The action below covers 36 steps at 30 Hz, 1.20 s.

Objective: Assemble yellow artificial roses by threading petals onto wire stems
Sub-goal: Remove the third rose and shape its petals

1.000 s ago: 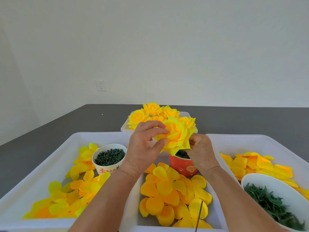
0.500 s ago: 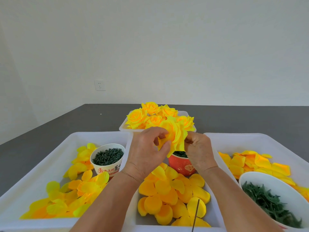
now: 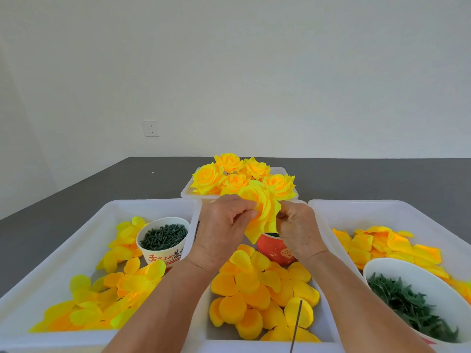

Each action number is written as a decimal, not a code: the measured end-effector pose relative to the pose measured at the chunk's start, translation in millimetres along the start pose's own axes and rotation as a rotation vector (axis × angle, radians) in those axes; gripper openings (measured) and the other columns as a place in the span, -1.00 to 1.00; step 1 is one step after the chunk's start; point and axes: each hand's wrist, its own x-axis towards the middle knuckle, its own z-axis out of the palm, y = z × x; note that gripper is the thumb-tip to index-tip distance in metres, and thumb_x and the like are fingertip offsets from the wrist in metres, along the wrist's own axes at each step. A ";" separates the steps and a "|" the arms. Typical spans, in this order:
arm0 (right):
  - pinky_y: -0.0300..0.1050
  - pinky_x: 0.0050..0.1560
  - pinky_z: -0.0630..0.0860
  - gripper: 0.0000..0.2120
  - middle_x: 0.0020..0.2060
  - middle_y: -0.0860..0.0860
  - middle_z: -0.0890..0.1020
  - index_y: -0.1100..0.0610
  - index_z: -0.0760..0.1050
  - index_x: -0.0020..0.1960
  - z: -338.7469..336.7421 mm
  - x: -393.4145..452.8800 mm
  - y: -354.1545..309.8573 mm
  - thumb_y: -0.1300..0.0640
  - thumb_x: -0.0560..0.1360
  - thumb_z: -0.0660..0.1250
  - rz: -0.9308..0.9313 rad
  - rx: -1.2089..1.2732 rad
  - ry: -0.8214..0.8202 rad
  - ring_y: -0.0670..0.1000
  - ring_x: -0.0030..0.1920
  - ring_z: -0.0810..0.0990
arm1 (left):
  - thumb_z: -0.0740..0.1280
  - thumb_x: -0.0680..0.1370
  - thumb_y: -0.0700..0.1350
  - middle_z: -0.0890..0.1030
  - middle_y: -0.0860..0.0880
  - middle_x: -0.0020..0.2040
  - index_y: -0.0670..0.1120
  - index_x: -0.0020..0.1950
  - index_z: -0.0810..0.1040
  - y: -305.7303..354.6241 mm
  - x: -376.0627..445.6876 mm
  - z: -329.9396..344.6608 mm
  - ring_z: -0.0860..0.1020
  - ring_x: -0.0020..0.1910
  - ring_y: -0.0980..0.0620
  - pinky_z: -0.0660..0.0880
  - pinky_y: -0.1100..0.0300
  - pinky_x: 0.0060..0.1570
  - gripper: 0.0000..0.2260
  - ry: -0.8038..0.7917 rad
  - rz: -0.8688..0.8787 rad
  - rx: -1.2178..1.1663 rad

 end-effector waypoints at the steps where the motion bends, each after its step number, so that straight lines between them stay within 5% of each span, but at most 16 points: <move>1: -0.40 -0.30 0.38 -0.87 -0.41 -0.14 0.53 0.24 0.64 -0.25 -0.7 0.1 -1.2 0.37 0.43 0.38 0.015 0.016 0.002 -0.24 -0.40 0.47 | 0.42 0.42 -0.32 0.59 -0.04 -0.26 -0.21 -0.02 0.66 0.8 0.1 -0.1 0.49 -0.26 0.03 0.44 0.27 -0.20 -0.84 0.000 -0.001 -0.003; 6: -0.55 -0.26 0.39 -0.88 -0.34 -0.17 0.58 0.22 0.65 -0.17 -2.0 -0.4 -5.1 0.37 0.44 0.36 0.070 0.094 -0.010 -0.34 -0.34 0.53 | 0.43 0.39 -0.39 0.50 0.15 -0.22 -0.12 0.04 0.61 1.7 1.5 -1.1 0.49 -0.26 0.20 0.40 0.50 -0.19 -0.72 0.060 -0.098 -0.030; 13: -0.11 -0.03 0.49 -0.93 -0.20 0.00 0.66 0.20 0.65 -0.13 -0.9 0.0 -2.6 0.25 0.46 0.38 0.179 0.112 -0.111 0.02 -0.14 0.60 | 0.30 0.51 -0.36 0.59 0.11 -0.01 -0.14 0.22 0.54 6.5 -0.4 -2.4 0.56 -0.02 0.16 0.42 0.50 0.00 -0.70 0.028 -0.054 -0.104; 17: 0.06 0.10 0.50 -0.86 -0.13 0.19 0.68 0.27 0.64 -0.12 -0.4 1.7 -1.7 0.18 0.45 0.41 0.339 0.263 -0.121 0.18 -0.03 0.62 | 0.21 0.57 -0.31 0.60 0.06 -0.02 -0.14 0.19 0.53 5.8 3.6 -7.8 0.52 -0.09 0.26 0.40 0.49 -0.09 -0.76 0.292 -0.154 -0.174; 20: -0.03 0.10 0.54 -0.92 -0.17 0.16 0.70 0.21 0.64 -0.13 -1.7 1.4 -4.7 0.20 0.44 0.40 0.422 0.500 -0.128 0.13 -0.06 0.66 | 0.16 0.59 -0.33 0.58 0.00 -0.08 -0.17 0.15 0.55 1.5 6.6 -9.9 0.52 -0.15 0.28 0.42 0.43 -0.08 -0.76 0.389 -0.373 -0.191; 24: -0.18 0.00 0.59 -0.87 -0.21 0.12 0.70 0.24 0.62 -0.10 -1.6 1.5 -7.4 0.20 0.39 0.39 0.446 0.703 -0.157 0.04 -0.15 0.65 | 0.18 0.61 -0.21 0.62 -0.06 -0.17 -0.18 0.03 0.59 -4.7 7.0 -9.4 0.52 -0.22 0.01 0.47 0.14 -0.13 -0.81 0.311 -0.666 -0.378; 29: -0.18 0.02 0.57 -0.75 -0.17 0.13 0.70 0.16 0.64 -0.09 -1.8 -0.3 -7.7 0.05 0.29 0.42 0.373 0.623 -0.176 0.06 -0.10 0.67 | 0.30 0.54 0.06 0.61 -0.05 -0.37 -0.15 -0.24 0.58 -4.0 9.4 -11.7 0.53 -0.43 0.08 0.46 0.28 -0.42 -0.69 0.081 -0.968 -0.632; 36: -0.34 -0.12 0.55 -0.92 -0.24 -0.01 0.71 0.06 0.64 -0.15 -1.2 -1.2 -5.8 0.10 0.35 0.43 0.311 0.525 -0.180 -0.07 -0.17 0.68 | 0.32 0.53 -0.19 0.58 -0.05 -0.39 -0.16 -0.20 0.57 -4.1 7.7 -12.4 0.50 -0.44 0.08 0.47 0.31 -0.45 -0.88 0.070 -0.919 -0.777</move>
